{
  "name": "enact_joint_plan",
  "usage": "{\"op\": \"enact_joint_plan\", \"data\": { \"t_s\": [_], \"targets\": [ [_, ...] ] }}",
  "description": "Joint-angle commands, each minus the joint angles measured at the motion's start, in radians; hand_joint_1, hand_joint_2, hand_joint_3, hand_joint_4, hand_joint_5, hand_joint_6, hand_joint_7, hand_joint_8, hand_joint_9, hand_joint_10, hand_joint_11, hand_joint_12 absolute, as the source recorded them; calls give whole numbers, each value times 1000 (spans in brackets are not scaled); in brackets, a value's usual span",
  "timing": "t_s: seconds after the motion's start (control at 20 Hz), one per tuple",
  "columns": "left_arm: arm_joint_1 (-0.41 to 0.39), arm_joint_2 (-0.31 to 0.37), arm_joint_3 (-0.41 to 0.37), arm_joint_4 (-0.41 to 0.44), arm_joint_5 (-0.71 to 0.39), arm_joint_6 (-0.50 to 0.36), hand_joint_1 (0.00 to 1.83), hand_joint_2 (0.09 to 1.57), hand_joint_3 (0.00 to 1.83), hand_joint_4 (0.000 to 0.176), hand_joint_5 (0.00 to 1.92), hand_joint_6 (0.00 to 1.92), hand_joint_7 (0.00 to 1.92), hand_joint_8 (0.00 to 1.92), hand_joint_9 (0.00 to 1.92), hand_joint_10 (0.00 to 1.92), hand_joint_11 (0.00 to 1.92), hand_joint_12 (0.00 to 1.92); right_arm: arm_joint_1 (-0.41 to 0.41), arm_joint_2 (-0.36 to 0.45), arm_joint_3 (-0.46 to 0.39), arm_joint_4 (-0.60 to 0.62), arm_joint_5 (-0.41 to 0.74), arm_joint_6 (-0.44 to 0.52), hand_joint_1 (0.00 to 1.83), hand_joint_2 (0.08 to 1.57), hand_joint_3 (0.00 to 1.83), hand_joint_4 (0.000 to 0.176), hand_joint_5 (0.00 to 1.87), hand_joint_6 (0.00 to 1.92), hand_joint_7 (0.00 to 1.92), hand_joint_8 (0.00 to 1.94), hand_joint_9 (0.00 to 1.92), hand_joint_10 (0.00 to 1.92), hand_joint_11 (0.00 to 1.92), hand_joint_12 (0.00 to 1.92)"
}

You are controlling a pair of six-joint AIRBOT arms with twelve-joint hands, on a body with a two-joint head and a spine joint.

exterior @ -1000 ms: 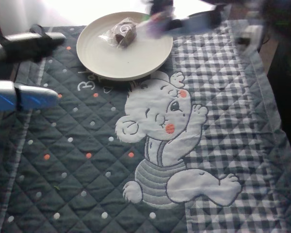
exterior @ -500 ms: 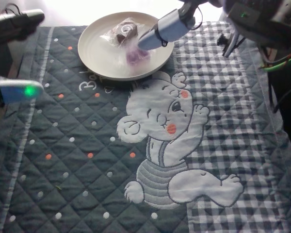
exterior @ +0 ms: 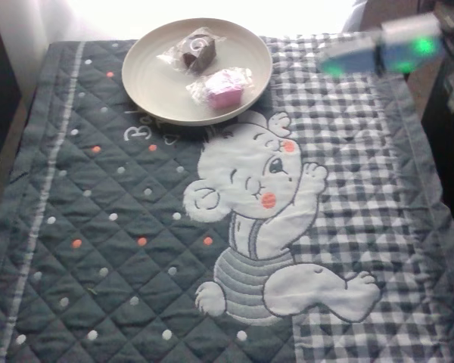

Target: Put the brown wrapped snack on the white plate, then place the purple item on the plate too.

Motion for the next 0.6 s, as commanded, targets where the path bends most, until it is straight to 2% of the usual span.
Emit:
{"op": "enact_joint_plan", "data": {
  "t_s": [0.0,0.05,0.1,0.15,0.2,0.25,0.3,0.35,0.4,0.45,0.5,0.55],
  "targets": [
    [6,13,-6,-5,-176,-7,888,849,10,28,341,2,326,1,340,4,0,987,-14,26,-24,75,245,3,723,724,0,176,51,0,45,1,43,1,0,36],
    [39,20,-22,-25,-221,-7,872,852,8,13,339,1,317,1,320,3,0,922,-90,71,-82,134,340,-10,825,736,0,171,64,5,52,5,45,1,34,46],
    [66,21,-33,-46,-257,-7,855,849,5,14,322,4,308,2,276,12,0,784,-162,101,-130,195,428,-43,931,755,5,175,56,1,32,0,8,0,6,8],
    [92,21,-45,-65,-265,-14,842,844,2,17,319,3,302,2,278,13,0,864,-213,120,-163,238,487,-73,882,759,6,176,31,0,28,0,4,1,0,1],
    [105,19,-54,-76,-265,-10,860,848,2,5,311,2,305,2,288,12,0,1024,-290,138,-213,298,574,-110,830,754,3,176,15,0,47,8,44,17,0,0],
    [111,4,-54,-78,-265,-15,869,864,6,10,283,0,277,0,270,3,0,1034,-390,143,-251,372,669,-117,821,759,5,176,6,0,34,1,44,15,0,0],
    [114,-11,-54,-86,-265,-26,856,877,8,36,216,1,274,0,274,3,0,939,-473,143,-282,430,749,-117,781,744,0,176,11,3,41,4,70,23,8,3],
    [114,-26,-54,-92,-265,-42,856,897,11,29,163,0,227,0,259,2,0,866,-541,143,-308,486,821,-117,742,731,0,176,9,2,50,6,92,26,35,16],
    [109,-46,-54,-100,-265,-57,763,945,23,18,131,0,226,2,274,7,0,990,-605,138,-340,557,857,-114,726,722,0,176,34,2,73,3,122,16,77,40],
    [105,-63,-55,-110,-265,-65,701,977,26,13,125,0,239,4,286,9,0,1079,-632,125,-347,591,858,-109,742,752,11,165,38,1,73,0,112,6,62,36],
    [115,-80,-53,-135,-265,-82,631,1014,29,0,113,0,255,6,307,13,0,1198,-639,101,-335,623,858,-99,748,776,19,174,47,4,81,3,118,7,61,37],
    [130,-101,-39,-157,-265,-132,483,1027,17,0,77,0,220,0,299,3,0,1187,-642,77,-309,636,858,-56,721,778,13,176,24,0,76,3,126,9,72,43]
  ]
}}
